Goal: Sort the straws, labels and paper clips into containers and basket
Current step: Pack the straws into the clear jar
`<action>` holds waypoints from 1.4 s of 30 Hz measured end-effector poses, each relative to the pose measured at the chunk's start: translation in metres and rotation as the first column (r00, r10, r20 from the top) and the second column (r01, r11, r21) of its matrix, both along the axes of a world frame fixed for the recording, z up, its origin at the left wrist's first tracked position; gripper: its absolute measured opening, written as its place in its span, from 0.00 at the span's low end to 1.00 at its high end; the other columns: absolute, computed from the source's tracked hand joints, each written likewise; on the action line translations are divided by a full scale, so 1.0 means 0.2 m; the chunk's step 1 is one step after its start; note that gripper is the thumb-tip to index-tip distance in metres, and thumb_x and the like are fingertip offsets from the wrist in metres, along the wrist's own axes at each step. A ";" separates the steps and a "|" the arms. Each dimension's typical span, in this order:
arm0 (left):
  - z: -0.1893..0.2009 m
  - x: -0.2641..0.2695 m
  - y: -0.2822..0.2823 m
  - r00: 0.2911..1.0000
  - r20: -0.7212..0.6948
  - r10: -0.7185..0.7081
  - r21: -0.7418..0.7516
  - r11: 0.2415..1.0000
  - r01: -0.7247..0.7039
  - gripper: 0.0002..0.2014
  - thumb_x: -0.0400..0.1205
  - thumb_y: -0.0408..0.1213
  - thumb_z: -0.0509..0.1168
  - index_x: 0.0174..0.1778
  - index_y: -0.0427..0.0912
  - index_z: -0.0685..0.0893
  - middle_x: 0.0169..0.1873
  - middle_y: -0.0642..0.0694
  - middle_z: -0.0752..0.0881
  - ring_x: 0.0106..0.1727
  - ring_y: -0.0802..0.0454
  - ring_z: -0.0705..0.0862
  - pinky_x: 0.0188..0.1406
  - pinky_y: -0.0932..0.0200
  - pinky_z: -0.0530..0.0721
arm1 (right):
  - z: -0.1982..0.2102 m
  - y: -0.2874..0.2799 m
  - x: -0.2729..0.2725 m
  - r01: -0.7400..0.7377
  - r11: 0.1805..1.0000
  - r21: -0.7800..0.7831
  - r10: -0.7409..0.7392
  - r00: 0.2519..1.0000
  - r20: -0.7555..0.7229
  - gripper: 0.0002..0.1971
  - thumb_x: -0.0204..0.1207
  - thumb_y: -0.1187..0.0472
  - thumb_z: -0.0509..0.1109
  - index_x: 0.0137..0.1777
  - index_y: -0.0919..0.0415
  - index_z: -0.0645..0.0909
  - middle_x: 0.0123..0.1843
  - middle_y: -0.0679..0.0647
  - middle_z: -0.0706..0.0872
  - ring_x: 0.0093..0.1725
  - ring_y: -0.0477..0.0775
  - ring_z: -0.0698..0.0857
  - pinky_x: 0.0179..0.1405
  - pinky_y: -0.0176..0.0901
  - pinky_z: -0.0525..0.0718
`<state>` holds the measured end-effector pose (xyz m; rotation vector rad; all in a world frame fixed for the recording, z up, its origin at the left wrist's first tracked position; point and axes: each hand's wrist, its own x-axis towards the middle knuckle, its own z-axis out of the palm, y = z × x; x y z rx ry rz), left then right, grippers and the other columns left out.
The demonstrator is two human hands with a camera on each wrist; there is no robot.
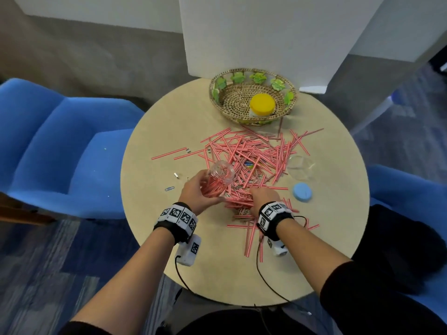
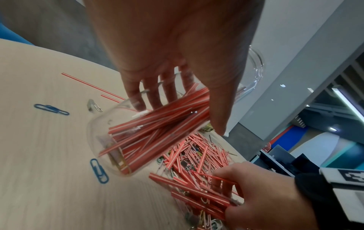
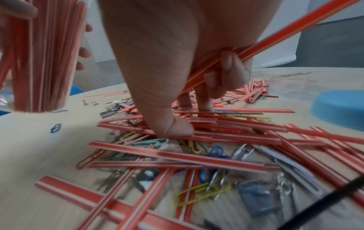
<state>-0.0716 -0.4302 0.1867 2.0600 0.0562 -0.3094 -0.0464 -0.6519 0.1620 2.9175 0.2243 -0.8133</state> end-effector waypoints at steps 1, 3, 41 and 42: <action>-0.01 0.00 0.01 1.000 0.004 0.004 0.004 1.000 -0.004 0.38 0.64 0.44 0.86 0.68 0.45 0.78 0.55 0.49 0.87 0.52 0.58 0.86 0.47 0.77 0.77 | 0.01 0.00 0.01 -0.015 1.000 -0.013 0.015 1.000 -0.009 0.16 0.76 0.60 0.74 0.63 0.55 0.80 0.54 0.55 0.88 0.53 0.59 0.87 0.47 0.48 0.86; -0.01 -0.01 0.03 1.000 0.010 0.013 0.009 1.000 -0.013 0.38 0.64 0.43 0.86 0.69 0.45 0.78 0.56 0.48 0.88 0.54 0.53 0.87 0.50 0.71 0.79 | 0.02 -0.01 0.03 -0.030 0.998 -0.049 0.029 0.999 -0.021 0.12 0.78 0.63 0.70 0.61 0.58 0.83 0.52 0.55 0.88 0.51 0.58 0.87 0.49 0.48 0.88; 0.09 0.16 -0.16 0.999 0.003 -0.051 -0.035 0.998 0.051 0.35 0.65 0.39 0.86 0.65 0.45 0.78 0.53 0.53 0.86 0.51 0.55 0.87 0.48 0.68 0.85 | 0.62 -0.13 0.15 0.463 -0.531 0.710 -0.245 0.718 -0.651 0.15 0.84 0.69 0.51 0.41 0.62 0.77 0.31 0.51 0.64 0.30 0.49 0.60 0.25 0.38 0.63; 0.09 0.16 -0.16 0.998 0.009 -0.058 -0.033 0.998 0.058 0.34 0.65 0.39 0.86 0.64 0.46 0.79 0.52 0.53 0.86 0.50 0.57 0.87 0.46 0.72 0.83 | 0.65 -0.11 0.16 0.427 -0.604 0.673 -0.220 0.722 -0.656 0.14 0.80 0.69 0.51 0.37 0.61 0.75 0.30 0.51 0.65 0.29 0.50 0.60 0.25 0.39 0.63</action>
